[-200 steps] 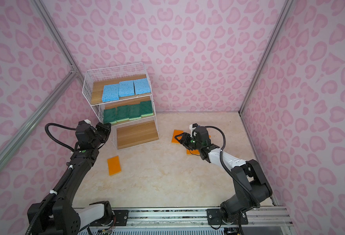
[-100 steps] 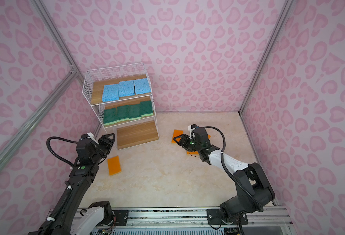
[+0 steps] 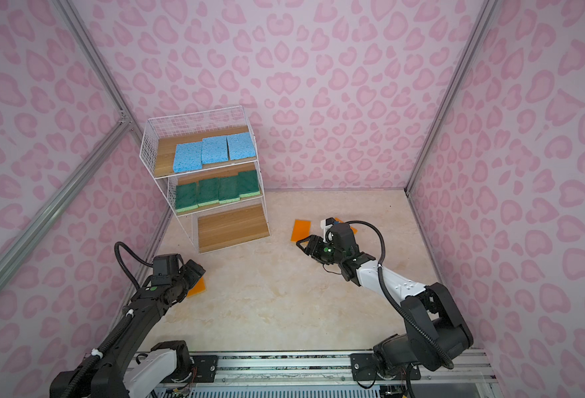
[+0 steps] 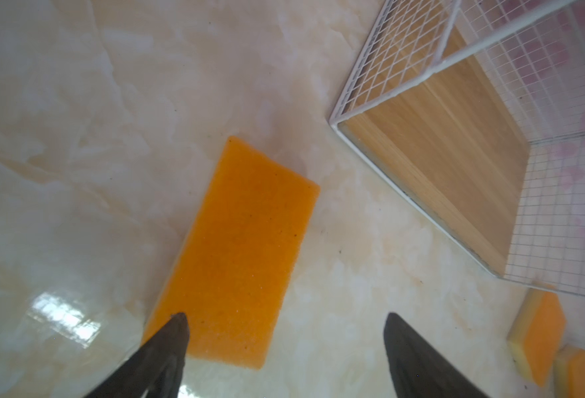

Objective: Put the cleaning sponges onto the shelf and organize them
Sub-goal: 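Withdraw the left gripper and lower it toward an orange sponge on the table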

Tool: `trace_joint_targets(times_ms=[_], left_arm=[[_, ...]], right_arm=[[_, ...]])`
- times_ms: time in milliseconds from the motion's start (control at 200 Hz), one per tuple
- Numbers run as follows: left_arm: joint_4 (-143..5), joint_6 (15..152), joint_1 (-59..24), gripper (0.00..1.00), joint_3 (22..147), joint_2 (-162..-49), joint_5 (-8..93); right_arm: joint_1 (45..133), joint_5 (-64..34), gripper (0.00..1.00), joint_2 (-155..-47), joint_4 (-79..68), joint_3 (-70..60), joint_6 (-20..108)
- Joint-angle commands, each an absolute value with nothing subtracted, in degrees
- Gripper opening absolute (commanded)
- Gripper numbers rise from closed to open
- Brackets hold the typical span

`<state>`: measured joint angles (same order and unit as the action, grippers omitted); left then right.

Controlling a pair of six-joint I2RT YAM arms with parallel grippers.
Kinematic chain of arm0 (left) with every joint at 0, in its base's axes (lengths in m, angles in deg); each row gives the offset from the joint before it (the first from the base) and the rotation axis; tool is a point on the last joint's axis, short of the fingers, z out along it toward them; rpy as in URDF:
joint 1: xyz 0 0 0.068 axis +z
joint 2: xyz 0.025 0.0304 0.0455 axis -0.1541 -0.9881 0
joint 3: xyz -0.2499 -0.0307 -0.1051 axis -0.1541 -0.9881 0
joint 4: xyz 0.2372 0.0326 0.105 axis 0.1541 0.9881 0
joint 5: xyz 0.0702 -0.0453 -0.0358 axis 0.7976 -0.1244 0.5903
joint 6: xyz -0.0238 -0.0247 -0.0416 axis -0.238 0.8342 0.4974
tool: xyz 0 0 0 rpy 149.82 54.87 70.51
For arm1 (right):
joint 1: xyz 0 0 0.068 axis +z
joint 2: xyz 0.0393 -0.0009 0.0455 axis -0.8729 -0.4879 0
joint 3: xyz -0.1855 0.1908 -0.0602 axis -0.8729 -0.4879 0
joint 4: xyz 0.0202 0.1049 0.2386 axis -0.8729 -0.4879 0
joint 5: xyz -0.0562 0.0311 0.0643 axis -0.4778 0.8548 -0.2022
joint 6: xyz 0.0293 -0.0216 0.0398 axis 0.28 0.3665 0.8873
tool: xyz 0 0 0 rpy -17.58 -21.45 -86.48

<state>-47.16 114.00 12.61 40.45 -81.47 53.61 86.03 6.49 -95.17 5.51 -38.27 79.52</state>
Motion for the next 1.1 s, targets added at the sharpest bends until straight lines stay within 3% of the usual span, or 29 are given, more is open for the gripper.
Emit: trace_joint_targets(times_ms=[0, 590, 1095], left_arm=[[-50.3, 110.6, 12.6, 0.9, 41.2, -83.8, 55.6], [-64.2, 111.5, 8.3, 0.88, 38.2, -93.9, 48.7], [-74.3, 127.4, -19.0, 0.89, 41.2, -103.0, 52.4]], right_arm=[[86.1, 5.9, 0.58, -95.1, 4.9, -38.6, 78.5], [86.4, 5.0, 0.58, -95.9, 3.6, -38.4, 77.6], [86.7, 4.1, 0.58, -96.0, 1.5, -37.8, 76.6]])
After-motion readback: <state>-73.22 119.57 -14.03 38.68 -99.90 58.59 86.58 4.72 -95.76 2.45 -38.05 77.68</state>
